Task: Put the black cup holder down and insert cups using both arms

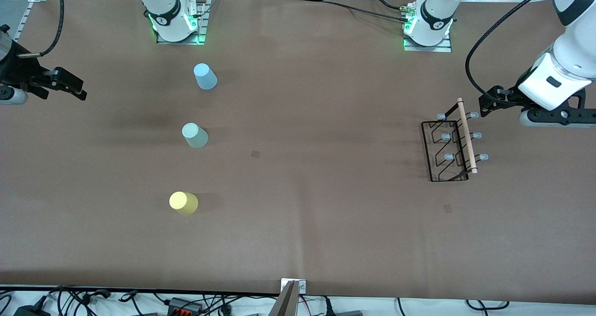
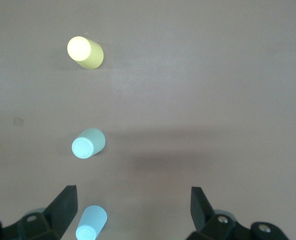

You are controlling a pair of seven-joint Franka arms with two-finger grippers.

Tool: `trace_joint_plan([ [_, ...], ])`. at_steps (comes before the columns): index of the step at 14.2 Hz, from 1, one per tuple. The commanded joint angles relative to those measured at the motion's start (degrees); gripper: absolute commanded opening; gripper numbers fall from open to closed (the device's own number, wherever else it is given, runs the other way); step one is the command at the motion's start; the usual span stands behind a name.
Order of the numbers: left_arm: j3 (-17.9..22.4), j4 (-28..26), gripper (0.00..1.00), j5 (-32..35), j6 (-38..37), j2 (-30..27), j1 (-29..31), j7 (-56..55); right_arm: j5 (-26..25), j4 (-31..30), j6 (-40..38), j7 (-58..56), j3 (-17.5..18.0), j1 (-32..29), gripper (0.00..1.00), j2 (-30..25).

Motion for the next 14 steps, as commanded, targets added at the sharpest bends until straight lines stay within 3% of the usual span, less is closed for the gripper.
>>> trace_joint_plan([
  [1, 0.2, -0.7, 1.0, 0.1, -0.5, -1.0, 0.5, 1.6, -0.7, -1.6, -0.2, -0.7, 0.3, -0.5, 1.0, -2.2],
  [14, 0.0, -1.0, 1.0, 0.2, -0.2, 0.5, 1.1, 1.8, -0.7, -1.4, 0.0, -0.7, 0.4, -0.4, 1.0, -1.6],
])
